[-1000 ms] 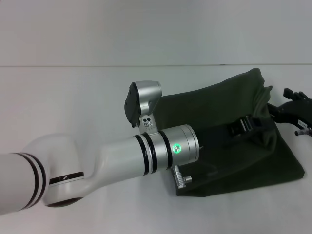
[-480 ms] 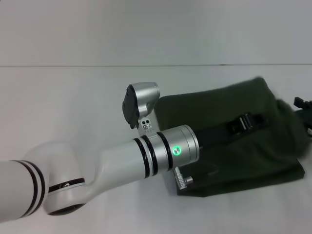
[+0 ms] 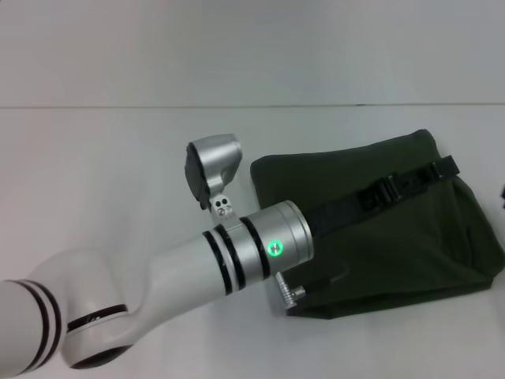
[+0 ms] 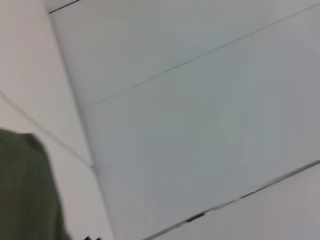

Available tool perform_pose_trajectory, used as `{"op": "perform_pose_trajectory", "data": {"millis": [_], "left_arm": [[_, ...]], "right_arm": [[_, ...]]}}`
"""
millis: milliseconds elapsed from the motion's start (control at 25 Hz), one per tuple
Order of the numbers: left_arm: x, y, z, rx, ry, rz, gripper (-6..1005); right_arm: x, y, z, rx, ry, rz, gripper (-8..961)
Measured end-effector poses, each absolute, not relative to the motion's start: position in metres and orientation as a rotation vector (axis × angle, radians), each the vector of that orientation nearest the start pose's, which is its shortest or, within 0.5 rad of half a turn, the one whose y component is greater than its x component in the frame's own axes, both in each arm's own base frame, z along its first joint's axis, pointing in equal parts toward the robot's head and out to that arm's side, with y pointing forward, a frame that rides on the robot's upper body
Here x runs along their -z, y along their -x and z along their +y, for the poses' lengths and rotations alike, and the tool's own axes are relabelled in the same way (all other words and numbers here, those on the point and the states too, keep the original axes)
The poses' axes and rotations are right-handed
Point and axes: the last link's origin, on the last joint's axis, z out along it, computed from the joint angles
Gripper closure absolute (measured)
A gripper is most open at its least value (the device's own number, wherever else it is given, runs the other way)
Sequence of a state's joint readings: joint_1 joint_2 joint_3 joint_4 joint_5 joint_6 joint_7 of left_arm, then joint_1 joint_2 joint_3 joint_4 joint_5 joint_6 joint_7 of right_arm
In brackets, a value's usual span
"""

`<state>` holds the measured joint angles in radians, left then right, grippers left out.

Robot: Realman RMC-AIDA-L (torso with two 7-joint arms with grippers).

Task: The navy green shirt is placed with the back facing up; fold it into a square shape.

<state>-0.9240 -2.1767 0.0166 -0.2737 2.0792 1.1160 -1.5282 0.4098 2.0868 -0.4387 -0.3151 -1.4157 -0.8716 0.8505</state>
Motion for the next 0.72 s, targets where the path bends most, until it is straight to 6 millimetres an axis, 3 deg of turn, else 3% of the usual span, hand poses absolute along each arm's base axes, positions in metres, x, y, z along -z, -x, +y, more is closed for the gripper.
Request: {"op": "perform_pose_trajectory", "data": {"millis": [160, 320, 520, 720], "left_arm": [[0.144, 0.116, 0.33, 1.465, 2.393, -1.661, 328], [0.116, 0.135, 0.324, 1.538, 2.519, -1.457, 247], [0.076, 0.187, 0.309, 1.389, 2.7, -1.178, 154], [0.045, 0.235, 0.293, 1.155, 2.749, -1.033, 121]], "right_arm": [[-0.039, -0.405, 0.324, -0.592, 1.571, 0.994, 54], [-0.05, -0.397, 0.324, -0.766, 1.572, 1.061, 55], [-0.063, -0.366, 0.332, -0.927, 1.8, 1.167, 55], [-0.081, -0.327, 0.354, -0.883, 2.041, 1.311, 56]]}}
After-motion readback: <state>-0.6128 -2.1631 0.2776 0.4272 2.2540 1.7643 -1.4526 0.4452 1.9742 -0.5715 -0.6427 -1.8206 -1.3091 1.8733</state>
